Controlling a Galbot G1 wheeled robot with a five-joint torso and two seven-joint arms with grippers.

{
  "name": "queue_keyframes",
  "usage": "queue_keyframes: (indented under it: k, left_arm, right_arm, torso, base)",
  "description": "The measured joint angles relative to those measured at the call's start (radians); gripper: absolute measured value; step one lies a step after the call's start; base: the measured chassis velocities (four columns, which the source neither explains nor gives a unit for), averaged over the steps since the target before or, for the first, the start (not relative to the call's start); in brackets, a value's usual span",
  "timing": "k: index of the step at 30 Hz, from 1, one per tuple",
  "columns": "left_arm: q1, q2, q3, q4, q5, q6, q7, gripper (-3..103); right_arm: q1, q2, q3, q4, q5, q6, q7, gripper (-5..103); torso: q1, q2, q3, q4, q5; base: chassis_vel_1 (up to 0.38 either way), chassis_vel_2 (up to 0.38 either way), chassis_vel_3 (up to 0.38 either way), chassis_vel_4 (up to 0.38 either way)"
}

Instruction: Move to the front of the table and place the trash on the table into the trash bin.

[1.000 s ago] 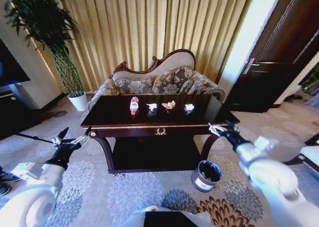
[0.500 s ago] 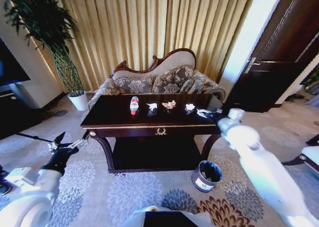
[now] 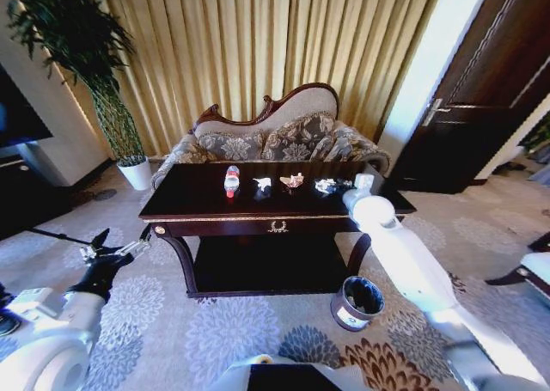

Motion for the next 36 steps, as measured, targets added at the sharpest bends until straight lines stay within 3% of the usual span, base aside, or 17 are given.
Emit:
queue_keyframes:
  k: [24,32,36]
  left_arm:
    - [-0.029,-0.011,0.005,0.001,-0.005,0.001,0.005,100]
    - [-0.03,-0.013,0.006,0.001,-0.007,0.001,0.006,100]
    - [-0.03,-0.012,0.004,0.001,-0.01,0.001,0.007,100]
  right_arm:
    - [0.163,0.109,-0.126,-0.279,-0.034,-0.037,0.068,100]
    - [0.182,0.117,-0.127,-0.306,-0.054,-0.028,0.074,100]
    - [0.176,0.089,-0.119,-0.246,-0.037,-0.036,0.086,100]
  torso:
    - [0.0,0.0,0.0,0.0,0.0]
    - [0.0,0.0,0.0,0.0001,0.0001]
    - [0.0,0.0,0.0,-0.0002,-0.0001]
  base:
    - [0.0,0.0,0.0,0.0]
    - [0.0,0.0,0.0,0.0]
    - [0.0,0.0,0.0,0.0]
